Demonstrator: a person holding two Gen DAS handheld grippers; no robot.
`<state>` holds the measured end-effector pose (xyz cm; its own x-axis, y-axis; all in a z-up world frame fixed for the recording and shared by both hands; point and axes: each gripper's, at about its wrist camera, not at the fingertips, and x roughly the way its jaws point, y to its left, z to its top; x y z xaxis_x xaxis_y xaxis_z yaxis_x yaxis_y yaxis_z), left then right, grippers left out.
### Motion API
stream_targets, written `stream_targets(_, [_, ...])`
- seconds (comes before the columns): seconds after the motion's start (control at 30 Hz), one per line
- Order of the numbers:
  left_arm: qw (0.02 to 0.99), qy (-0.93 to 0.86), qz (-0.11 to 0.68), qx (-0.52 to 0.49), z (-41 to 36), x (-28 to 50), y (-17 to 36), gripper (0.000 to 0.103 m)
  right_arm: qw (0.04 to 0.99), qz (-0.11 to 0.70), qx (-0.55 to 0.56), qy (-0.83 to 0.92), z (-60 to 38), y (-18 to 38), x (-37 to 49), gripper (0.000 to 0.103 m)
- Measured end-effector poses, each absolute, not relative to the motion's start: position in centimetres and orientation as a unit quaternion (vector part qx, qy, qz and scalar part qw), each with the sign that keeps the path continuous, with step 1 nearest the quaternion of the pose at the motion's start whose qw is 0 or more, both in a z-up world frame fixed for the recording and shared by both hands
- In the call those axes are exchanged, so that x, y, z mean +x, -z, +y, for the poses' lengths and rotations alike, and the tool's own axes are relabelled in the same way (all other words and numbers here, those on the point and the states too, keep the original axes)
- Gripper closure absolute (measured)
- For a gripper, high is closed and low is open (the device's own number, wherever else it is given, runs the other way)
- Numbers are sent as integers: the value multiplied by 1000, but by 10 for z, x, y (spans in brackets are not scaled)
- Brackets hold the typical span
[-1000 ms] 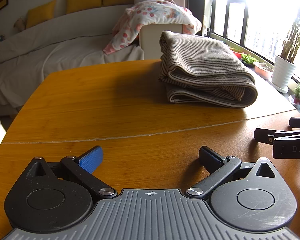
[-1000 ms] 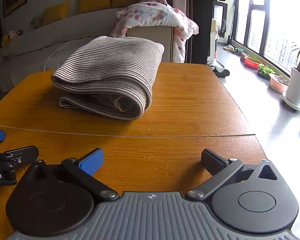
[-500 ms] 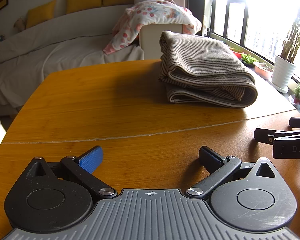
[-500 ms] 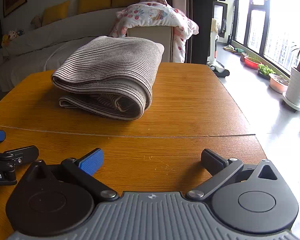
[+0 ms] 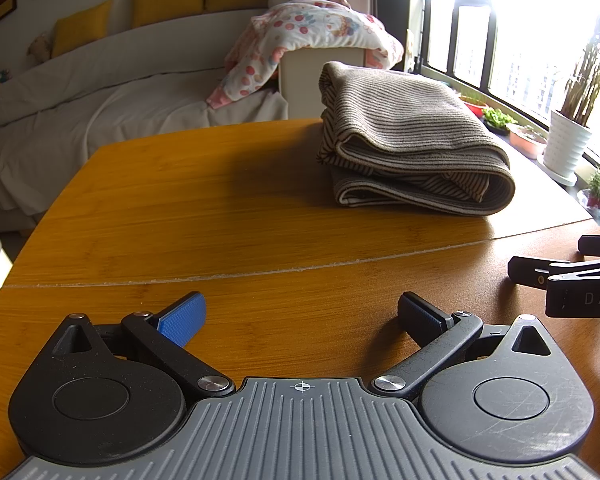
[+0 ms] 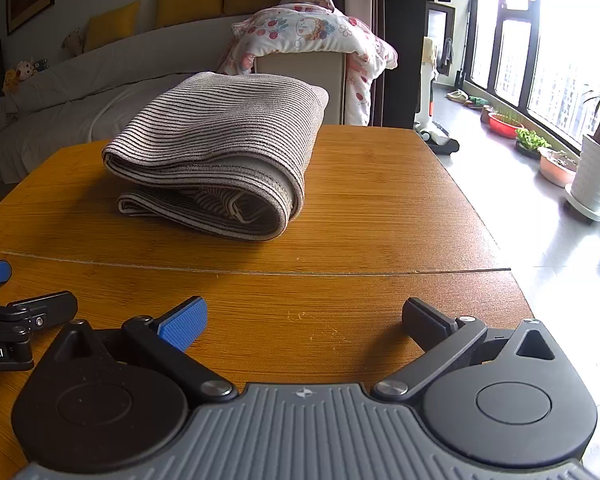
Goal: Fold clothes
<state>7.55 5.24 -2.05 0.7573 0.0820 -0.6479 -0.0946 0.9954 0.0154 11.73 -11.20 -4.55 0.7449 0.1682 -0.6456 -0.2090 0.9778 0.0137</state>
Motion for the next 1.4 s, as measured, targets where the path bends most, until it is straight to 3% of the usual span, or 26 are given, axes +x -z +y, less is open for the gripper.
stream_targets(1.4, [930,-26,366,-4,51,87,17,0,934,343,-29,-98,-112,45,118,0])
